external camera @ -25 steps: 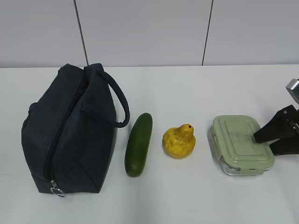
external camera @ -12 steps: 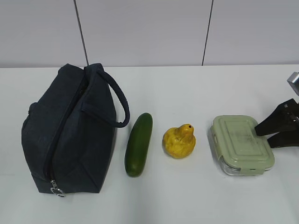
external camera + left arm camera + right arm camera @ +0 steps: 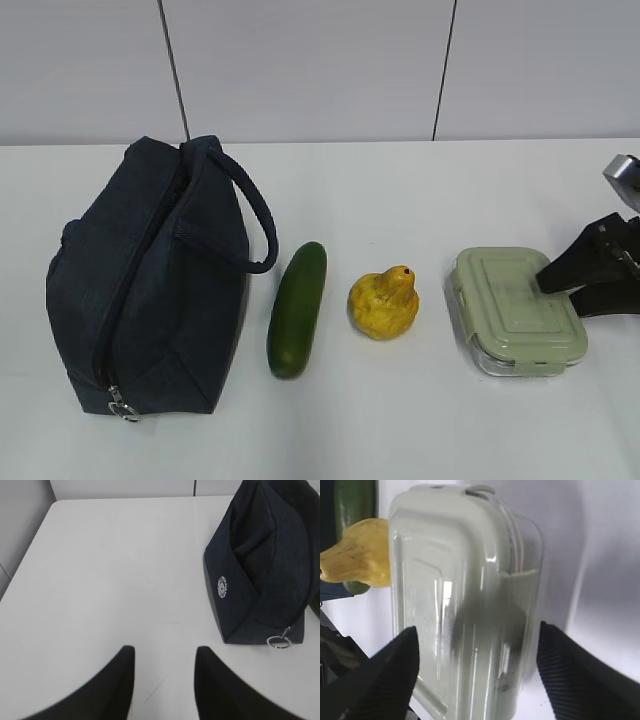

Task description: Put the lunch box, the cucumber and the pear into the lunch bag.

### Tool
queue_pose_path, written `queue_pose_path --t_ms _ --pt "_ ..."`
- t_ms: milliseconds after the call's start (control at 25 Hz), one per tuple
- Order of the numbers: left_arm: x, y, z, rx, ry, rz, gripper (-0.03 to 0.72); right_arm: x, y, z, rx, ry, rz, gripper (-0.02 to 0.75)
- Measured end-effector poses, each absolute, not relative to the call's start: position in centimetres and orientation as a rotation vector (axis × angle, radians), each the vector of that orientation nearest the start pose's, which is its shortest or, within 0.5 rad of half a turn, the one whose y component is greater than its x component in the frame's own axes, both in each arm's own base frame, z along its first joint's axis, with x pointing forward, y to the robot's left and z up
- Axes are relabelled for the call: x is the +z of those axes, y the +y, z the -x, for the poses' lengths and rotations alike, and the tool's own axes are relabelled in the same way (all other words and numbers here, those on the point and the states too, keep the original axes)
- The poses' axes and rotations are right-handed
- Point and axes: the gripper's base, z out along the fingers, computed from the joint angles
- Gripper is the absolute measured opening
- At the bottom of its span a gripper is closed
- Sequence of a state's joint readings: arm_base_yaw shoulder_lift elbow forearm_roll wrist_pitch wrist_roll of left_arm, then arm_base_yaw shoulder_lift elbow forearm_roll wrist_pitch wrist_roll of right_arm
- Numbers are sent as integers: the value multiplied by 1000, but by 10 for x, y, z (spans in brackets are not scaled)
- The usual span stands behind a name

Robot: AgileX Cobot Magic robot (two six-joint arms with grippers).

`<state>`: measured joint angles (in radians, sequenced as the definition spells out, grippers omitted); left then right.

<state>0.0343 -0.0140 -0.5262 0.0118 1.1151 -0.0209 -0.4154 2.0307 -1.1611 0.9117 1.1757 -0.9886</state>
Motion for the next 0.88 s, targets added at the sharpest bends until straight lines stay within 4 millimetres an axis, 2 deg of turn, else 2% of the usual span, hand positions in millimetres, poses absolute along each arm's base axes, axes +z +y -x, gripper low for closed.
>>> queue_pose_path --t_ms 360,600,880 --pt "280 1 13 22 2058 58 242 136 -71 -341 1158 2704 68 571" --pt "280 1 13 22 2058 58 242 119 -71 -341 1204 2728 35 571" --pt "280 1 13 22 2058 58 242 122 -73 -347 1190 2708 42 570"
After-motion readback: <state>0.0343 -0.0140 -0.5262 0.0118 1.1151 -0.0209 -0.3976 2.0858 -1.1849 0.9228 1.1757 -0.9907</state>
